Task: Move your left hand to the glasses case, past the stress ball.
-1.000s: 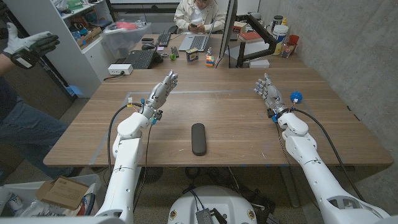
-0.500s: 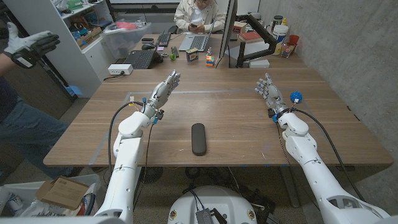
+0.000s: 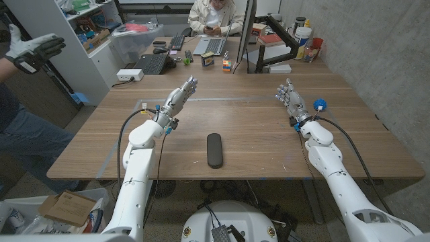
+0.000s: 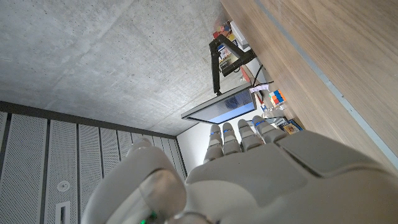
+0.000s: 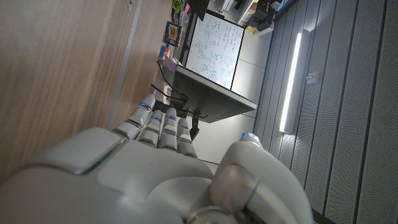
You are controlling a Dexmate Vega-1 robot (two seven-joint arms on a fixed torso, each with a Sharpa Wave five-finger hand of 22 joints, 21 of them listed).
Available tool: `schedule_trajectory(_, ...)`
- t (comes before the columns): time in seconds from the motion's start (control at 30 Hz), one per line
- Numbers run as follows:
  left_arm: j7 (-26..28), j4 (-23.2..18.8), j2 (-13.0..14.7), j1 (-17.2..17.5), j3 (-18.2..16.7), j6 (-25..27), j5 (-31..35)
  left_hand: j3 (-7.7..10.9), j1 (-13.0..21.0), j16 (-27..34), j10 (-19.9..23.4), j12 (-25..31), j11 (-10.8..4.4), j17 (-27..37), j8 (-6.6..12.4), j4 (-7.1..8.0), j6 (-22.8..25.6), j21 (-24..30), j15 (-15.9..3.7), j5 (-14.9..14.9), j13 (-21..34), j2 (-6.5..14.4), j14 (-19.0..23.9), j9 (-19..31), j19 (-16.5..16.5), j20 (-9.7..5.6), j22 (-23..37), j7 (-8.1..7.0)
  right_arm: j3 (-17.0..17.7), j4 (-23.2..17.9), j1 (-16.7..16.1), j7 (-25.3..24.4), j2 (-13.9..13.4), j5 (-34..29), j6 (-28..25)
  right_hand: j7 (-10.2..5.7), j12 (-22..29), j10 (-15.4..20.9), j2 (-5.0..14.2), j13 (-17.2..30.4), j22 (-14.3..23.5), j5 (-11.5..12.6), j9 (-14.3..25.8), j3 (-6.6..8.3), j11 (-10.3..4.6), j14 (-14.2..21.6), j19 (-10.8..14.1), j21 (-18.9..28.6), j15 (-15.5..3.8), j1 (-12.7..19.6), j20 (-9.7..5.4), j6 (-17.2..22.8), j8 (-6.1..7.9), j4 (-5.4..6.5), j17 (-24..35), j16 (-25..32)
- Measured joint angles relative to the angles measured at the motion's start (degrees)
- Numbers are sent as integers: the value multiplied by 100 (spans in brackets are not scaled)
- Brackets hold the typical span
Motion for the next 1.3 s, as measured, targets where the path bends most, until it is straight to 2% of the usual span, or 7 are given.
schedule_trajectory(1.3,-130,-464,128,288,109,-233,92,-49,144,0,0,0,0,-12,0,-48,-32,0,-20,-46,0,52,-20,0,-61,61,0,-32,2,103,118,84,22,-38,39,11,0,-1,0,0,0,0,0,-24,-1,32,30,-103,32,0,32,51,0,-24,-12,0)
